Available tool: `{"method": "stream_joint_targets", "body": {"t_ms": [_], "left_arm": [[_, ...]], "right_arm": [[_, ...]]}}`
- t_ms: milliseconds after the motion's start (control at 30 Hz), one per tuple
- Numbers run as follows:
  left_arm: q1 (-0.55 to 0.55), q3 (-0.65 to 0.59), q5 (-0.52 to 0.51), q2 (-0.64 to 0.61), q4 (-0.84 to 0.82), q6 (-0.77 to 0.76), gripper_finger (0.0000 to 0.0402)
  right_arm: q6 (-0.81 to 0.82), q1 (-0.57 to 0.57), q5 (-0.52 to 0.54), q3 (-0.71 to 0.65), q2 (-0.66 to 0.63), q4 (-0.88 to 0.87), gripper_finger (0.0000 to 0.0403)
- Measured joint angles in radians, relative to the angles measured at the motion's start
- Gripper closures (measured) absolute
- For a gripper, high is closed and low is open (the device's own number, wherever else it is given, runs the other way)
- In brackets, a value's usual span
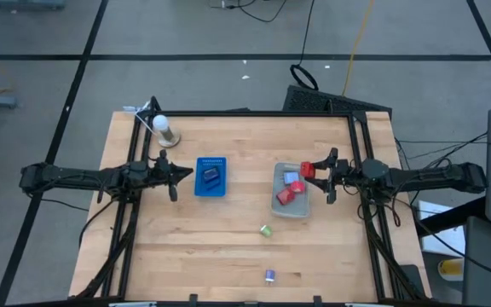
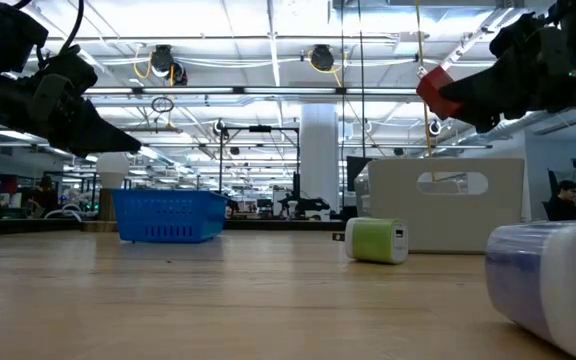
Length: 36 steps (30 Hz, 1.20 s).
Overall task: Pick & Place Office items
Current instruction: Put the red charger adapter into the gray bin
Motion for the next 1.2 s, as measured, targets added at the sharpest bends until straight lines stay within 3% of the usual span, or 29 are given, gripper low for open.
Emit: {"method": "stream_joint_targets", "body": {"t_ms": [300,567,833,1200], "left_arm": [[0.000,0.000,0.000,0.000,-0.001,0.000,0.0380],[0.000,0.000,0.000,0.000,-0.001,0.009,0.0380],[0.000,-0.001,0.000,0.000,-0.001,0.009,0.0380],[0.000,-0.001,0.000,0.000,-0.001,0.010,0.0380]], "right_arm": [[0.026,-0.030,0.000,0.138,0.083,-0.186,0.0203],[0.012,-0.030,0.084,0.373,0.357,-0.498,0.0203],[0.036,-0.030,0.084,0.460,0.620,-0.572,0.0203],[0.045,-0.028,0.083,0.475,0.761,-0.586,0.0203]]}}
